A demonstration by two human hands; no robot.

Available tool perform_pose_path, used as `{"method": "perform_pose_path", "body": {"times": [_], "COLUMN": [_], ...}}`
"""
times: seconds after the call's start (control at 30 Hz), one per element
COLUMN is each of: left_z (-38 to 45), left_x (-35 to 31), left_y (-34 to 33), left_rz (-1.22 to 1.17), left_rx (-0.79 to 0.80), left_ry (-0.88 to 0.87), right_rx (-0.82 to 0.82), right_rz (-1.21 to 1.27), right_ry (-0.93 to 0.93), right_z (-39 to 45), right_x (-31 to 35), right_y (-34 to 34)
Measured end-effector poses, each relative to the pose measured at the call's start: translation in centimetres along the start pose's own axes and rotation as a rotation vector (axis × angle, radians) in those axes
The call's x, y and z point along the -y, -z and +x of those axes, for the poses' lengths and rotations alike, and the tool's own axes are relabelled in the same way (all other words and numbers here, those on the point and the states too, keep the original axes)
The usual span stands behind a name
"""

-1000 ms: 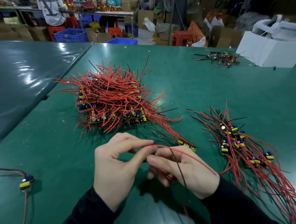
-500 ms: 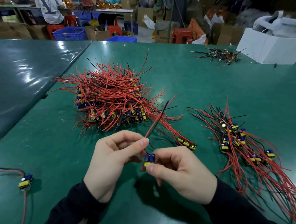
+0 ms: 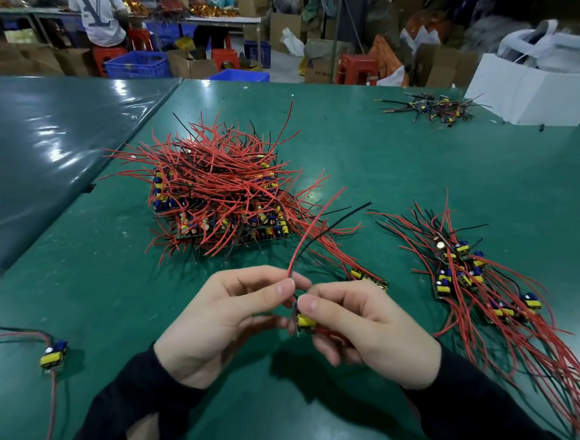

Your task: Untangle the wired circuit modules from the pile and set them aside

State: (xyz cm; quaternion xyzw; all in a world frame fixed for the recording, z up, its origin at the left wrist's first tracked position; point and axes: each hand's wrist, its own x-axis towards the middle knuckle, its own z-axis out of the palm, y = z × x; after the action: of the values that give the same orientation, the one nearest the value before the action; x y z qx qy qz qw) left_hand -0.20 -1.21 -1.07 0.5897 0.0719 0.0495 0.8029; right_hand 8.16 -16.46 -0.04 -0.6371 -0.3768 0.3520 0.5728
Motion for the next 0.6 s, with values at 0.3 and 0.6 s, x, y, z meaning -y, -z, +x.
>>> {"method": "perform_pose_path", "body": {"times": [0.3,0.6], "left_z": [0.1,0.3], "left_x": [0.4,1.5], "left_y": [-0.6,-1.5], "left_rz": [-0.163,0.065], "left_rx": [-0.073,-0.328], "left_ry": [-0.07,-0.172], "right_rx": [0.059,-0.066], "right_rz": [0.076,-0.016], "right_ry": [0.031,-0.039], "right_z": [-0.1,0.2], "right_x": [0.0,-0.8], "right_y": [-0.2,-0.6]}}
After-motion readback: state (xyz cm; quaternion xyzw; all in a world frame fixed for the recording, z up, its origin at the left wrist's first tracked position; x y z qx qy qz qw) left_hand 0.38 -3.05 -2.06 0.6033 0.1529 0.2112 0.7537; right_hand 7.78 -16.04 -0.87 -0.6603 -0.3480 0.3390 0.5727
